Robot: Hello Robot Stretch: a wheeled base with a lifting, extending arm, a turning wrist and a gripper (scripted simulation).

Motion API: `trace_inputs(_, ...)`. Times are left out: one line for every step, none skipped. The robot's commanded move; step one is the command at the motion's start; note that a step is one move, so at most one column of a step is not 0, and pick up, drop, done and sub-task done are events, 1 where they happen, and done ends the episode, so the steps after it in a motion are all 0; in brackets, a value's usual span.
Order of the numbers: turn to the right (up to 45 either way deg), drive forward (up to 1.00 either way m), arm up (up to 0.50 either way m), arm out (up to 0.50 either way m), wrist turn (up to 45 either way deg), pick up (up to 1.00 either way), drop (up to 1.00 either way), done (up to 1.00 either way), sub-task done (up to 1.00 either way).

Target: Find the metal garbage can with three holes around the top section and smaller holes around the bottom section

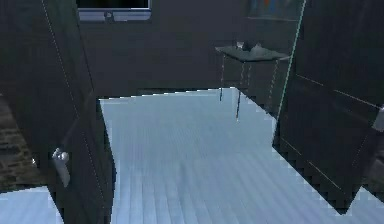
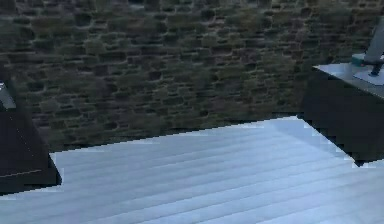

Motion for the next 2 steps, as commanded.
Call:
trace_inputs(0.0,0.6,0.0,0.0,0.0,0.0,0.0,0.0,0.0)
trace_inputs(-12.0,0.0,0.0,0.0,0.0,0.0,0.0,0.0,0.0)
